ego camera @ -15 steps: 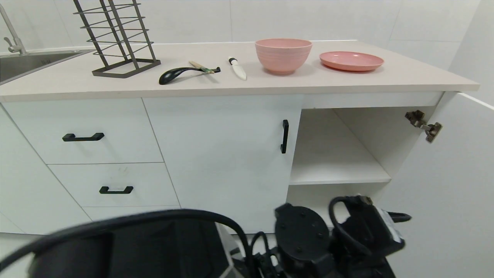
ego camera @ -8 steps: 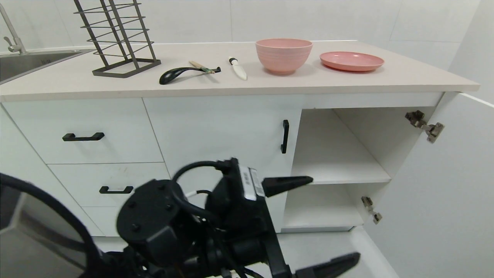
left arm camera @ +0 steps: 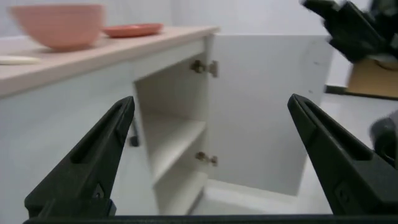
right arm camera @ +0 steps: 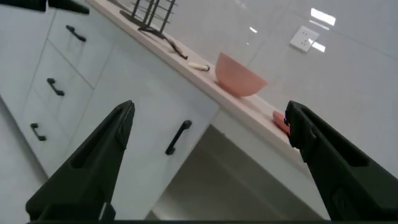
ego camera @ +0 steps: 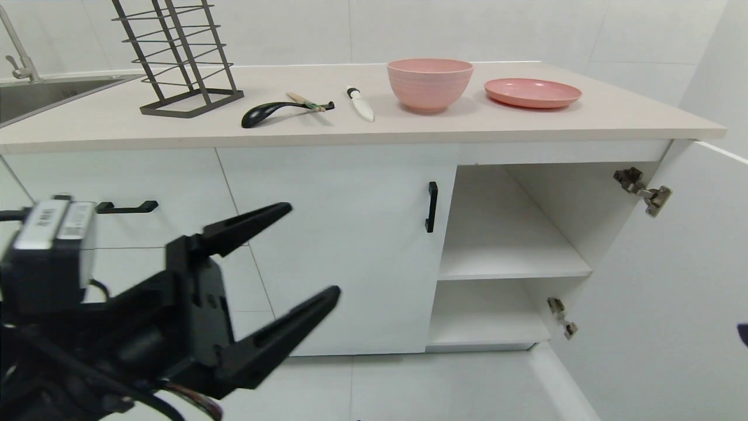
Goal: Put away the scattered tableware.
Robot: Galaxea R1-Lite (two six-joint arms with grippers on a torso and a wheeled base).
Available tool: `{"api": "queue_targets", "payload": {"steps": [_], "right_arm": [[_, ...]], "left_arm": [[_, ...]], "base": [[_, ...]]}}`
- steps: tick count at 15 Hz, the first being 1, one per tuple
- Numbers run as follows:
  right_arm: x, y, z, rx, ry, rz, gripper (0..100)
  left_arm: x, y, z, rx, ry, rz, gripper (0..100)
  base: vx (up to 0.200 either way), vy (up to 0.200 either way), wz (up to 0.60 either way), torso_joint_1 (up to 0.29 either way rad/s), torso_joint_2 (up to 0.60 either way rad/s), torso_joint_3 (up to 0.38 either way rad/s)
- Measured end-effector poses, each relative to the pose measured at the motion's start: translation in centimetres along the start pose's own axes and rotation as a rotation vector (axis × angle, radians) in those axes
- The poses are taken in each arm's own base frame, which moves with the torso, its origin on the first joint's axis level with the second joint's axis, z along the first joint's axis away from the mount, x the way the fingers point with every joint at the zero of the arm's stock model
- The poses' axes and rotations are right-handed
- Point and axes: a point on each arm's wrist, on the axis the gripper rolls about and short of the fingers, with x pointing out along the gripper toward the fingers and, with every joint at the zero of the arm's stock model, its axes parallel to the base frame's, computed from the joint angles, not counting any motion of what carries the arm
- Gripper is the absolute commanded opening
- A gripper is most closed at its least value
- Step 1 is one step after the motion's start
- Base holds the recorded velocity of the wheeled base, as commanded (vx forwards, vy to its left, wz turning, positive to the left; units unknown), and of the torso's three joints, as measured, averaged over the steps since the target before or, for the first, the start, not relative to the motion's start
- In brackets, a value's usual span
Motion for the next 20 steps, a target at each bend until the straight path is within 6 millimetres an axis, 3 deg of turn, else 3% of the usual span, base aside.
{"api": "queue_targets", "payload": {"steps": [3,7,8,10,14,16,18,20], "right_arm": [[-2.9,3.1,0.2,0.071,0.059,0.034,100],[-7.1,7.9,-1.3,0.246,0.207,0.052,100],[-8.1,9.0,-2.1,0.306,0.282,-0.035,100],[-9.1,9.6,-2.7,0.331,0.349,-0.244,100],[-10.0,10.2,-3.7,0.369,0.447,-0.426,100],[-10.2,10.1,-3.8,0.345,0.479,-0.537,100],[-10.4,10.1,-4.0,0.372,0.514,-0.615,100],[-10.5,10.2,-4.2,0.429,0.525,-0.639,100]], "left_arm": [[-5.3,1.4,2.5,0.111,-0.054,0.230,100],[-11.0,-0.6,3.9,0.197,-0.032,0.433,100],[-12.4,-1.6,3.8,0.202,-0.001,0.479,100],[-14.9,-3.8,2.5,0.165,0.102,0.551,100],[-18.8,-7.8,-1.7,0.080,0.292,0.645,100],[-19.8,-8.4,-3.3,0.110,0.363,0.722,100],[-20.4,-8.5,-3.6,0.155,0.370,0.940,100],[-20.8,-8.6,-4.2,0.101,0.389,0.988,100]], "base": [[0.000,0.000,0.00,0.000,0.00,0.000],[0.000,0.000,0.00,0.000,0.00,0.000],[0.000,0.000,0.00,0.000,0.00,0.000],[0.000,0.000,0.00,0.000,0.00,0.000],[0.000,0.000,0.00,0.000,0.00,0.000],[0.000,0.000,0.00,0.000,0.00,0.000],[0.000,0.000,0.00,0.000,0.00,0.000],[0.000,0.000,0.00,0.000,0.00,0.000]]}}
